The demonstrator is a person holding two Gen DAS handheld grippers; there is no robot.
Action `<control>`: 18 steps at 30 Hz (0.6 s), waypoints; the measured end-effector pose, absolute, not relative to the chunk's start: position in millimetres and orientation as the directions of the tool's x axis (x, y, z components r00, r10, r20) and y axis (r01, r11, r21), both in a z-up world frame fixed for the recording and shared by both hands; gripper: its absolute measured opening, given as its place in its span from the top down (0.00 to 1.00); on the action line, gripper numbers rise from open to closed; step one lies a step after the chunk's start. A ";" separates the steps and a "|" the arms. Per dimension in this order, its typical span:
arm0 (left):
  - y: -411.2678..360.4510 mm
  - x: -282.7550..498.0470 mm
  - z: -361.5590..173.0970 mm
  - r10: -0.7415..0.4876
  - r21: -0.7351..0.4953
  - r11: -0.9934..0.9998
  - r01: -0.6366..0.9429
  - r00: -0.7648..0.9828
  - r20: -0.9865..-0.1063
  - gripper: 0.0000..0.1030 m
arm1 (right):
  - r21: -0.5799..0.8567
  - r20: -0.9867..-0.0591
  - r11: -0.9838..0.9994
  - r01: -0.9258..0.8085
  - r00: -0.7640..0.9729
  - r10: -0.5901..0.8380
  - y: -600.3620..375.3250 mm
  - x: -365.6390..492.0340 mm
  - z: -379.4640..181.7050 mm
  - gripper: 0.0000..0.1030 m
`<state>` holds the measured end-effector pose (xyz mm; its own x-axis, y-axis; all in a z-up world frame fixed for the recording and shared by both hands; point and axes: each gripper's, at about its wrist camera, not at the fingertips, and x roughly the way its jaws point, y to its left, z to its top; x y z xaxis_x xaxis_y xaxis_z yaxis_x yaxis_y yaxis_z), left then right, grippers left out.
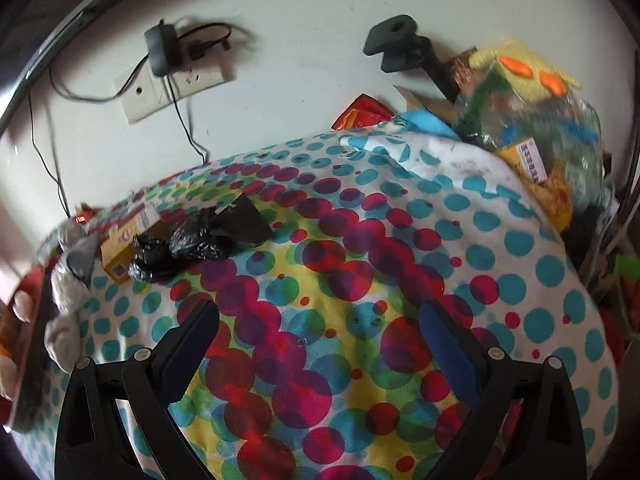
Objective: Organize objects
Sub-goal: 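Move the left gripper to another white rolled sock and grasp it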
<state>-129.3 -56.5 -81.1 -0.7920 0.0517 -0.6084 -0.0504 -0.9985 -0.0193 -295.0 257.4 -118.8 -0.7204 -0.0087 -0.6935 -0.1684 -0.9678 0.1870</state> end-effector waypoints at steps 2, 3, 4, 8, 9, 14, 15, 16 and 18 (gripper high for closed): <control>-37.8 -152.7 -79.2 0.039 0.011 -0.998 -0.058 -0.783 -0.621 0.35 | 0.202 -0.698 -0.962 -0.185 -0.716 -0.009 261.2 -294.2 -119.3 0.03; -30.8 -163.3 -78.9 0.042 0.014 -0.998 -0.064 -0.780 -0.625 0.35 | 0.221 -0.703 -0.958 -0.181 -0.711 -0.028 262.3 -294.6 -120.6 0.03; -24.4 -175.6 -79.7 0.042 0.014 -0.998 -0.065 -0.776 -0.629 0.35 | 0.232 -0.711 -0.955 -0.184 -0.703 -0.037 264.0 -295.8 -122.4 0.03; -11.1 -224.1 -91.6 -0.021 0.046 -0.999 -0.014 -0.733 -0.679 0.35 | 0.305 -0.720 -0.932 -0.196 -0.688 -0.091 274.0 -297.3 -128.6 0.02; -9.7 -231.4 -94.5 -0.033 0.054 -0.999 -0.006 -0.726 -0.687 0.35 | 0.322 -0.711 -0.927 -0.192 -0.696 -0.103 276.1 -296.0 -128.7 0.02; -10.9 -274.7 -108.8 -0.091 0.103 -0.994 0.023 -0.692 -0.716 0.35 | 0.363 -0.692 -0.914 -0.180 -0.709 -0.136 280.2 -293.7 -128.8 0.01; -12.4 -282.1 -113.2 -0.113 0.116 -0.992 0.041 -0.675 -0.729 0.35 | 0.364 -0.692 -0.915 -0.176 -0.708 -0.139 279.7 -293.9 -128.7 0.00; -14.9 -288.0 -117.6 -0.121 0.114 -0.992 0.054 -0.662 -0.740 0.35 | 0.365 -0.691 -0.915 -0.173 -0.708 -0.142 279.5 -294.1 -128.5 0.00; -20.9 -297.7 -126.2 -0.074 0.054 -0.997 0.051 -0.641 -0.764 0.35 | 0.363 -0.693 -0.916 -0.170 -0.707 -0.143 278.6 -294.9 -128.3 0.00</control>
